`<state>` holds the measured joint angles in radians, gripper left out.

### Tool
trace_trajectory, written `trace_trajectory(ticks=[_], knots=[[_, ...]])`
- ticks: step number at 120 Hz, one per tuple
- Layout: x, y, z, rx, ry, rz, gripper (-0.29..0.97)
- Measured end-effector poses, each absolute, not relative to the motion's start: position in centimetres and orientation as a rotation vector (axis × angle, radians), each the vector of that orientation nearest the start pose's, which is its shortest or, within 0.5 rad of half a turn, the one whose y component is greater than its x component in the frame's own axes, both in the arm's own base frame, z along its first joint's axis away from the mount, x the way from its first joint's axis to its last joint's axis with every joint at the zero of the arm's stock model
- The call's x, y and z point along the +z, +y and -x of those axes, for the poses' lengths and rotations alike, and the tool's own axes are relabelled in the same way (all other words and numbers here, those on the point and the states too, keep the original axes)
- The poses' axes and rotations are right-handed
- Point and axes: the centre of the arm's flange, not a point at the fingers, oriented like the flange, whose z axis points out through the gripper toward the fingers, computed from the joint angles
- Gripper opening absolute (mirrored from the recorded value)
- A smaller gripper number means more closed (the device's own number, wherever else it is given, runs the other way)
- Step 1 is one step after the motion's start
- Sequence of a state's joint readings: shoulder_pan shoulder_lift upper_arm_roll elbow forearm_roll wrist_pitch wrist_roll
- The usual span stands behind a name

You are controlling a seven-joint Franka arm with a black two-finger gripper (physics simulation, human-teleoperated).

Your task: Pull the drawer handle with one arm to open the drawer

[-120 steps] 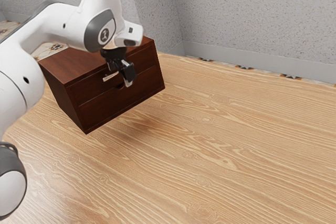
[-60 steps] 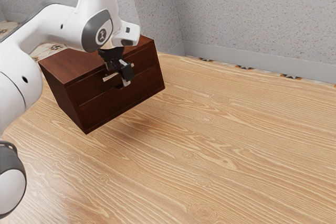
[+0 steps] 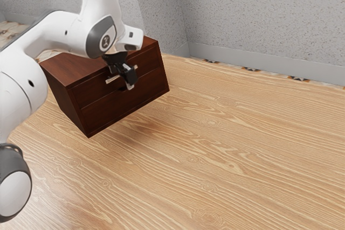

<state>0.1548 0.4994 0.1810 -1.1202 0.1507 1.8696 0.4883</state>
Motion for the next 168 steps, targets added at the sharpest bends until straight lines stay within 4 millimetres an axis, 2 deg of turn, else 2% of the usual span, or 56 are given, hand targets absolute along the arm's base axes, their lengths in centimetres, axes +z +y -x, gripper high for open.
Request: trace_trajectory(ticks=[26,90,151,168], knots=[[55.7,20.9,-69.1,-0.207,0.312,2.805,0.67],[55.8,20.5,-69.2,-0.206,0.320,2.804,0.41],[55.5,16.0,-70.2,-0.198,0.404,2.804,0.37],[56.5,15.1,-69.7,-0.202,0.413,2.808,0.34]])
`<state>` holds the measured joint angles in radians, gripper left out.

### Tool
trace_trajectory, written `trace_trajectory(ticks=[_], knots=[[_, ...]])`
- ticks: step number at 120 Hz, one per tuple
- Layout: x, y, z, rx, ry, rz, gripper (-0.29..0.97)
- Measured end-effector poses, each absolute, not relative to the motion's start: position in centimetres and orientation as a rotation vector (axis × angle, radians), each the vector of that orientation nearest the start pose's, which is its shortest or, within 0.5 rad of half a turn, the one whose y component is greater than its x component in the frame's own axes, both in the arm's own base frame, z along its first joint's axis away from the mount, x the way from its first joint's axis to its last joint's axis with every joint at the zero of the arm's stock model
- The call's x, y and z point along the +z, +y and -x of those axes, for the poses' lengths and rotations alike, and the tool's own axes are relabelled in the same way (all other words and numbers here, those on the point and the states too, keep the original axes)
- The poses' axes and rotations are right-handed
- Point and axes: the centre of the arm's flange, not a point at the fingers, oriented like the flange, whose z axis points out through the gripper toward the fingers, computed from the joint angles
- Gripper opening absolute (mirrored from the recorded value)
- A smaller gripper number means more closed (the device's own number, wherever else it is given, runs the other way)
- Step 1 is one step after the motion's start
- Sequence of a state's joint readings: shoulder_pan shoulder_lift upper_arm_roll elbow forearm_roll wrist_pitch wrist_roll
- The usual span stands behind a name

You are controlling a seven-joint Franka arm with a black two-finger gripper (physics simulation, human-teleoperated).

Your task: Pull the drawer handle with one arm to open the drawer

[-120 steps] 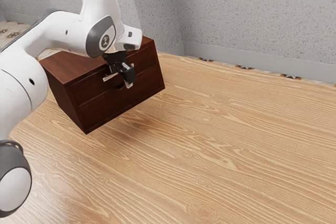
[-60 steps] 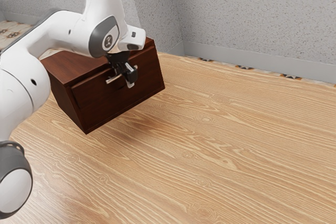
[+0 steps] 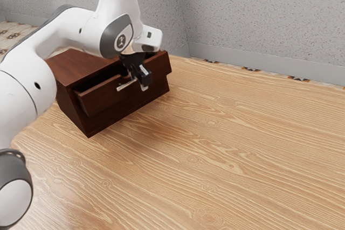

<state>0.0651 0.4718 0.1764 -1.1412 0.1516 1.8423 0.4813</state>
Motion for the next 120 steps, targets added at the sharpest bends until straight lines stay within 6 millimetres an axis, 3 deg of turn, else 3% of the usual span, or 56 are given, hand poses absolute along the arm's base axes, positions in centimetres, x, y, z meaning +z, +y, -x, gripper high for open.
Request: trace_trajectory(ticks=[42,120], knots=[[55.8,12.3,-69.2,-0.162,0.449,2.827,0.37],[56.7,6.8,-67.6,-0.161,0.501,2.838,0.33]])
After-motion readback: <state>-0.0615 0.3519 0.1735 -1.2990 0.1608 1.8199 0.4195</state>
